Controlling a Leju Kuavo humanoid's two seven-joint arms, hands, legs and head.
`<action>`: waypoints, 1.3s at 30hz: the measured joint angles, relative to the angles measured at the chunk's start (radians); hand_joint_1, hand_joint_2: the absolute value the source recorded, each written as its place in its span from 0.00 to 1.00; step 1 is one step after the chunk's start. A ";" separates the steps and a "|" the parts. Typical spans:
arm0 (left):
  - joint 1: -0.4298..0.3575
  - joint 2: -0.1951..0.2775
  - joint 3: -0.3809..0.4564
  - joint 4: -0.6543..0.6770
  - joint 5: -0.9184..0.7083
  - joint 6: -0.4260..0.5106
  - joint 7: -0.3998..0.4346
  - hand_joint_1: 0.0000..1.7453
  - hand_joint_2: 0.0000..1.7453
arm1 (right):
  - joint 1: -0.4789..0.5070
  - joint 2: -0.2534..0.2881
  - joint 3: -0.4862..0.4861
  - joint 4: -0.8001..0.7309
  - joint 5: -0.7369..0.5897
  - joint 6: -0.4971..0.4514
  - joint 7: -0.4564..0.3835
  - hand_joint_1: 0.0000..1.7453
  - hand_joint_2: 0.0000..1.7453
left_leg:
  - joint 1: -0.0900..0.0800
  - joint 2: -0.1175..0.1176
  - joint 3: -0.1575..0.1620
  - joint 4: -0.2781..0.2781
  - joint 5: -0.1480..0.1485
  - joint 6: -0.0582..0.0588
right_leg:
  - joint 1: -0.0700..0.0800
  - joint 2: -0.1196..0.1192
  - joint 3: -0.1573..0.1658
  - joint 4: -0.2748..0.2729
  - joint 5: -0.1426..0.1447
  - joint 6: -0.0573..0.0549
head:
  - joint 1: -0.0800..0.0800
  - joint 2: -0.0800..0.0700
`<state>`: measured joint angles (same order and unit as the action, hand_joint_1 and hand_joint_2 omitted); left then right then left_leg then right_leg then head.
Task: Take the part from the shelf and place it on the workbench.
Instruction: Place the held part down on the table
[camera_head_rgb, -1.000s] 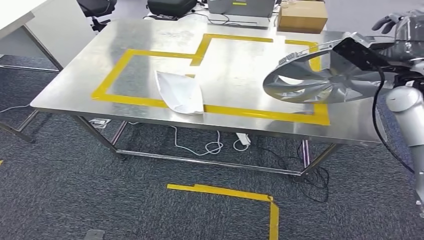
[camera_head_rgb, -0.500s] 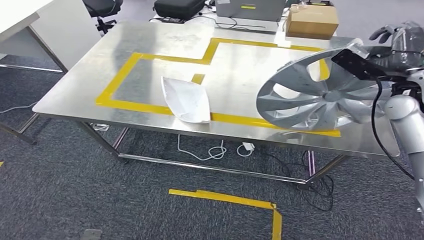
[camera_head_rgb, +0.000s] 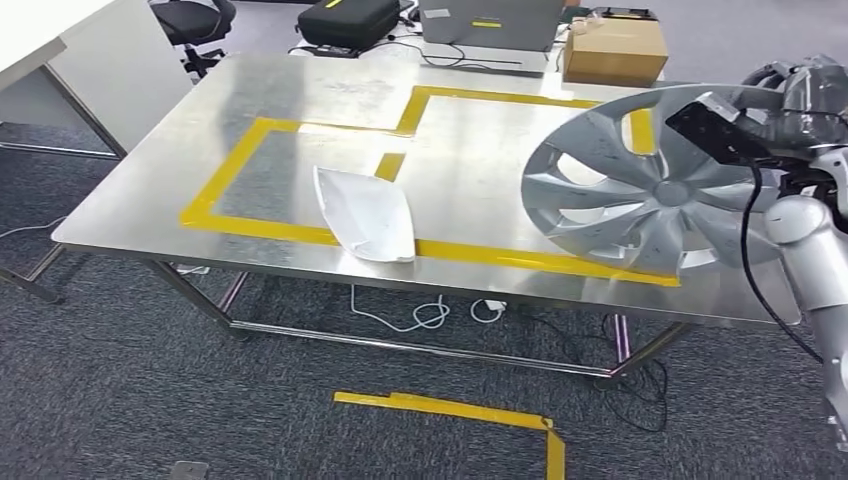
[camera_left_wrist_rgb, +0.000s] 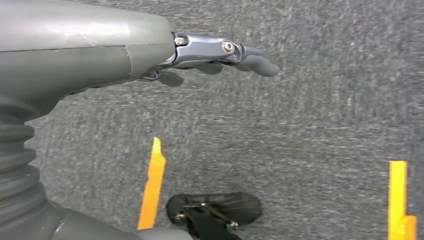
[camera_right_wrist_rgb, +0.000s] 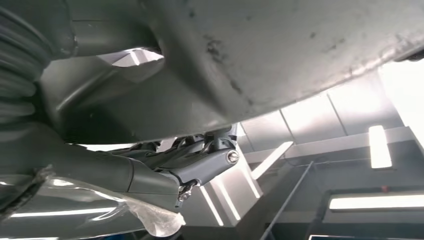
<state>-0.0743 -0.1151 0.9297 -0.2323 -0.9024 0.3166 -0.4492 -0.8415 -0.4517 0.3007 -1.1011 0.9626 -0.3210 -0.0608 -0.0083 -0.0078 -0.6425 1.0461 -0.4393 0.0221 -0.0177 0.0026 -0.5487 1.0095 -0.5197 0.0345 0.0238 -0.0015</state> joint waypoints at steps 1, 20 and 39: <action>0.000 0.000 0.000 0.000 0.000 0.000 0.000 0.00 1.00 | -0.002 0.000 -0.003 0.004 0.000 0.000 -0.001 1.00 1.00 | 0.001 0.000 0.005 -0.009 -0.005 0.005 | 0.000 0.000 0.002 -0.004 -0.001 0.007 | 0.000 0.000; -0.007 -0.003 0.001 0.000 -0.010 0.007 0.002 0.00 1.00 | -0.074 0.000 -0.039 0.115 0.017 -0.014 0.000 1.00 1.00 | 0.001 -0.004 0.029 0.049 -0.090 -0.014 | -0.005 -0.004 -0.068 -0.009 0.075 -0.015 | 0.002 0.000; -0.005 0.000 0.002 0.000 -0.010 -0.050 -0.034 0.00 1.00 | -0.130 -0.022 -0.087 0.310 0.024 -0.070 -0.019 0.00 0.00 | 0.005 0.000 0.035 -0.033 -0.010 0.030 | -0.004 -0.004 -0.199 0.271 -0.064 0.028 | 0.007 0.000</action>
<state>-0.0790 -0.1149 0.9316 -0.2323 -0.9124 0.2669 -0.4829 -0.9716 -0.4738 0.2136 -0.7912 0.9866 -0.3906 -0.0795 -0.0031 -0.0080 -0.6079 1.0128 -0.4496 0.0521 -0.0214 -0.0009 -0.7477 1.2801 -0.5835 0.0621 0.0303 -0.0015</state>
